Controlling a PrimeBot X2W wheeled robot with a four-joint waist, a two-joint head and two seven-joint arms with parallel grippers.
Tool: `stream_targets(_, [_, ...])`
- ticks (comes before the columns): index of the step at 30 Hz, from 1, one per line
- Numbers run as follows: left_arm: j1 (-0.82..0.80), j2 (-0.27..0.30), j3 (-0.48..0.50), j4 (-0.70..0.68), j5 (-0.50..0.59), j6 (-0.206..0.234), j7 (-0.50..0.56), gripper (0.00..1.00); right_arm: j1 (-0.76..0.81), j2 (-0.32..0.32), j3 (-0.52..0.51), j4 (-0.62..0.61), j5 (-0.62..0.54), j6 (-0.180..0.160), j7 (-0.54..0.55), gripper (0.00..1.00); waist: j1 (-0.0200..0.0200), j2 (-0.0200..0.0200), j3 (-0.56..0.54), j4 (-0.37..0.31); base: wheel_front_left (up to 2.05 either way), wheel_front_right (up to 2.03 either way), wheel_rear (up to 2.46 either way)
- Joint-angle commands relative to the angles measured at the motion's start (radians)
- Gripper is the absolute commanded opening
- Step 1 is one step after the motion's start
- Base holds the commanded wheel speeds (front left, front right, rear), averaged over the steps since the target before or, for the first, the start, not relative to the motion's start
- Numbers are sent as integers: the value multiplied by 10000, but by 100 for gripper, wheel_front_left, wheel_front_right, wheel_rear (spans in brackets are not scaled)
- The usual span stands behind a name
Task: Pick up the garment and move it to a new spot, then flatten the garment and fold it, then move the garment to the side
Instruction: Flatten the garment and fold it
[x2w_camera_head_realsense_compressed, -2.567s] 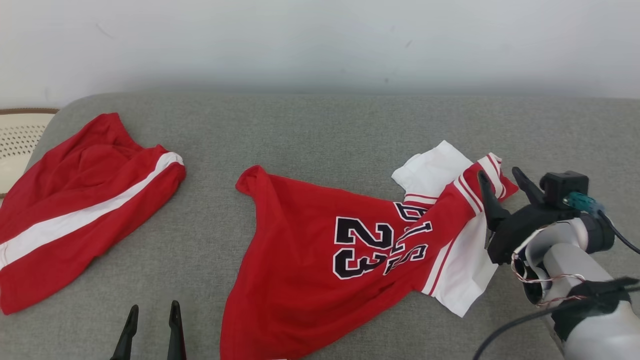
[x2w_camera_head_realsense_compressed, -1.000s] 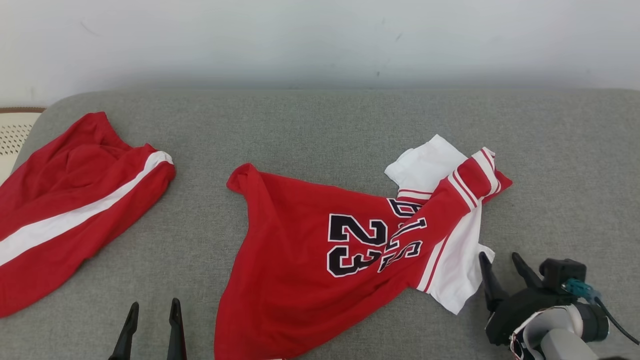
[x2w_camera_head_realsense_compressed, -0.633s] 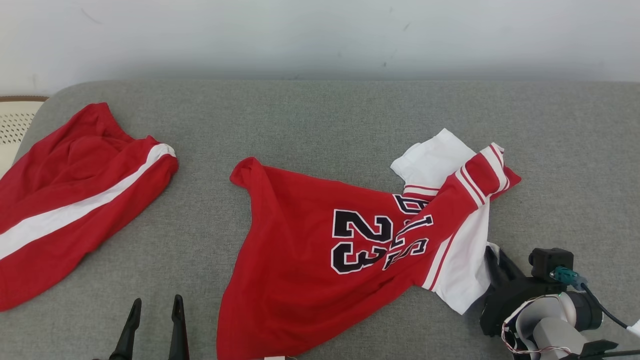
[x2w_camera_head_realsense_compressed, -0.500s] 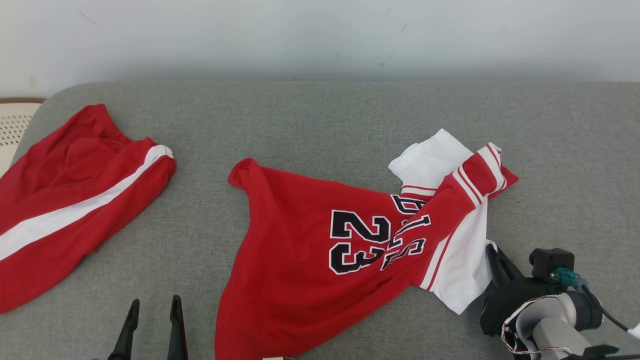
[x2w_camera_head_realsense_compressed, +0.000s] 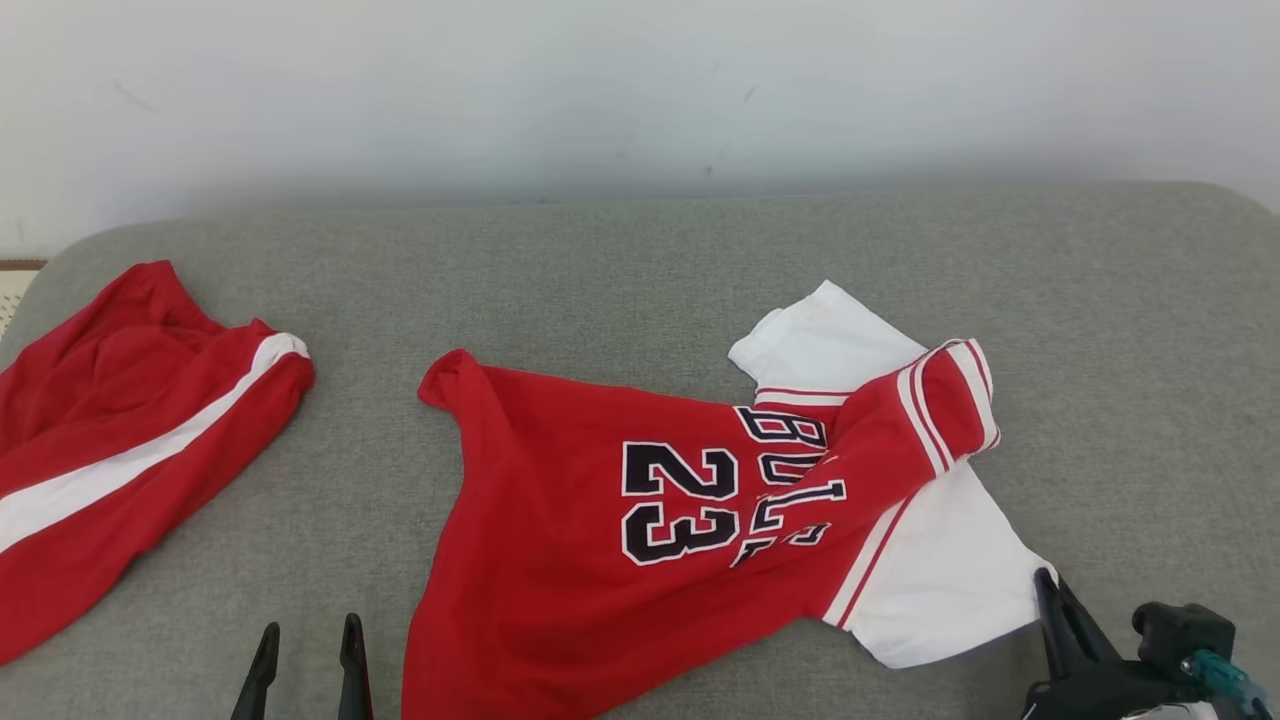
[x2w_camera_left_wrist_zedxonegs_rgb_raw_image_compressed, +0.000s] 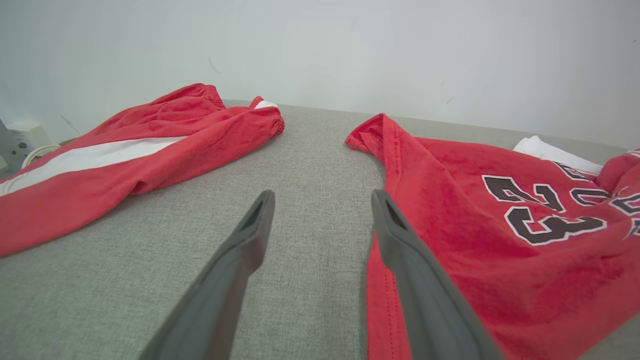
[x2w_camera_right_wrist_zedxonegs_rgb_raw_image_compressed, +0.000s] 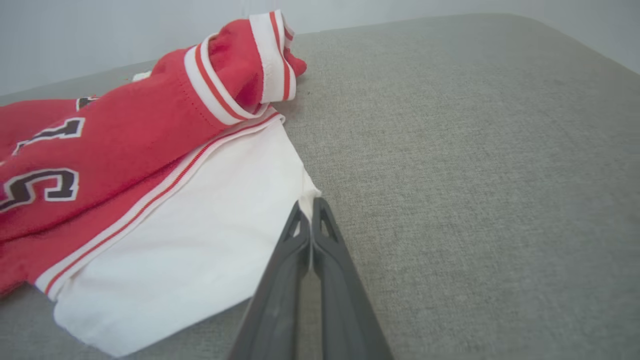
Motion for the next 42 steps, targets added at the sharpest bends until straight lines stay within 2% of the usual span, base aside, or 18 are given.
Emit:
stream_targets(1, [128, 3, 29, 35, -48, -3, -29, 100, 149, 14, -115, -155, -42, -3, 143, 100, 1, 0, -41, -89, 0, 0, 0])
stream_targets(7, [114, 5, 66, 64, -28, -85, -29, 100, 710, 140, -758, -1131, -607, -3, 583, 100, 1, 0, -175, -128, 0, 0, 0])
stream_targets(13, [225, 5, 208, -149, 82, -22, -29, 100, 871, 416, -1056, -2106, -1055, -3, 241, 100, 1, 0, -341, -113, 0, 0, 0])
stream_targets(19, [432, 8, 297, -348, 284, -9, -29, 100, 766, 746, -1252, -2520, -1281, -3, -55, 100, 1, 0, -516, -80, 0, 0, 0])
stream_targets(31, [668, 104, 1131, -609, 660, -311, -29, 100, 1206, 402, -348, -2742, -598, -3, -408, 100, 1, 0, -985, 55, 0, 0, 0])
stream_targets(37, [803, 80, 1425, -856, 620, -308, -29, 100, 1384, 198, 174, -2883, -210, -3, -579, 100, 1, 0, -1112, 31, 0, 0, 0])
stream_targets(42, [873, 105, 1485, -794, 676, -562, -29, 100, 1483, -138, 819, -3046, 228, -3, -625, 100, 1, 0, -1215, -3, 0, 0, 0])
